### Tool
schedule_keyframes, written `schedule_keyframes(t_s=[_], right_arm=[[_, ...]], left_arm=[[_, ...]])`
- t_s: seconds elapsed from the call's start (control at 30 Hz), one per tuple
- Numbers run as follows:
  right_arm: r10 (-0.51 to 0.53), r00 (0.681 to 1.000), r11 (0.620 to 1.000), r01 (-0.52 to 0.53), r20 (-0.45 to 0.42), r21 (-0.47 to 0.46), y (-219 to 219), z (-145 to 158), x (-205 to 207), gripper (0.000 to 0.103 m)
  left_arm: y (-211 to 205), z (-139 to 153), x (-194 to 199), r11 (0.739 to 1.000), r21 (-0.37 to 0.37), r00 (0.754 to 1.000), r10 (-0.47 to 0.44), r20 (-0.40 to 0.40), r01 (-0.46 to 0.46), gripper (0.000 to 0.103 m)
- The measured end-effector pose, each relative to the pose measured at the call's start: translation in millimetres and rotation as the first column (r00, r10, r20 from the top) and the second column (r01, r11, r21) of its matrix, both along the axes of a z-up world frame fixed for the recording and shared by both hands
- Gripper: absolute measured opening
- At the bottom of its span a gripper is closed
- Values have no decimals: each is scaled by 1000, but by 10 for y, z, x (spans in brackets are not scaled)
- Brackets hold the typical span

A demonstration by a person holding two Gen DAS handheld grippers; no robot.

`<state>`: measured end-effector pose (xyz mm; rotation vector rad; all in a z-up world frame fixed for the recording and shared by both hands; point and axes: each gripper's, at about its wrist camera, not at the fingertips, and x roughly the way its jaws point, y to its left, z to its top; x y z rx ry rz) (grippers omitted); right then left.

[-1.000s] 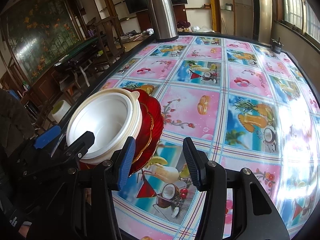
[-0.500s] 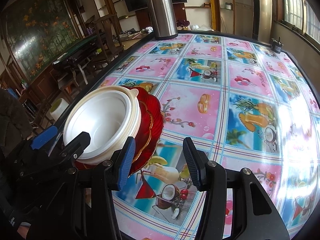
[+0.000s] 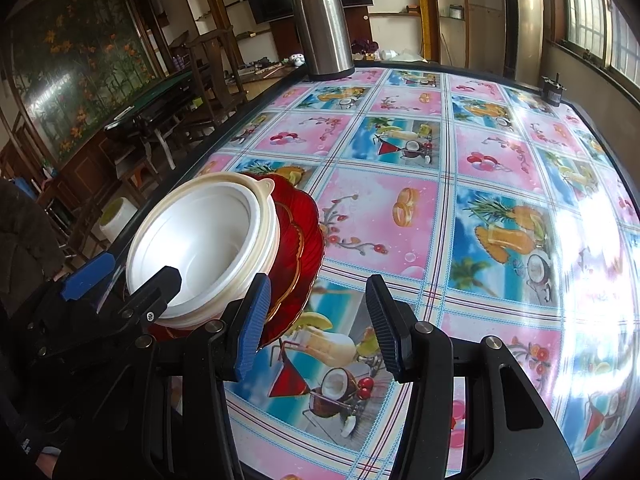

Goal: Organize plates and bowls

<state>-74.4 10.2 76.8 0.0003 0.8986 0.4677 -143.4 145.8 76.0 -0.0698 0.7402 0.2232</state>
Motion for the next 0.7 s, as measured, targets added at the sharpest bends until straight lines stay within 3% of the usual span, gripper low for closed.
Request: schedule_keyframes(t_s=[0.7], right_arm=[[-2, 1000, 1000, 2, -2, -12, -5, 31, 11, 50]], left_arm=[[0, -3, 29, 1000, -14, 1000, -7, -3, 7, 82]])
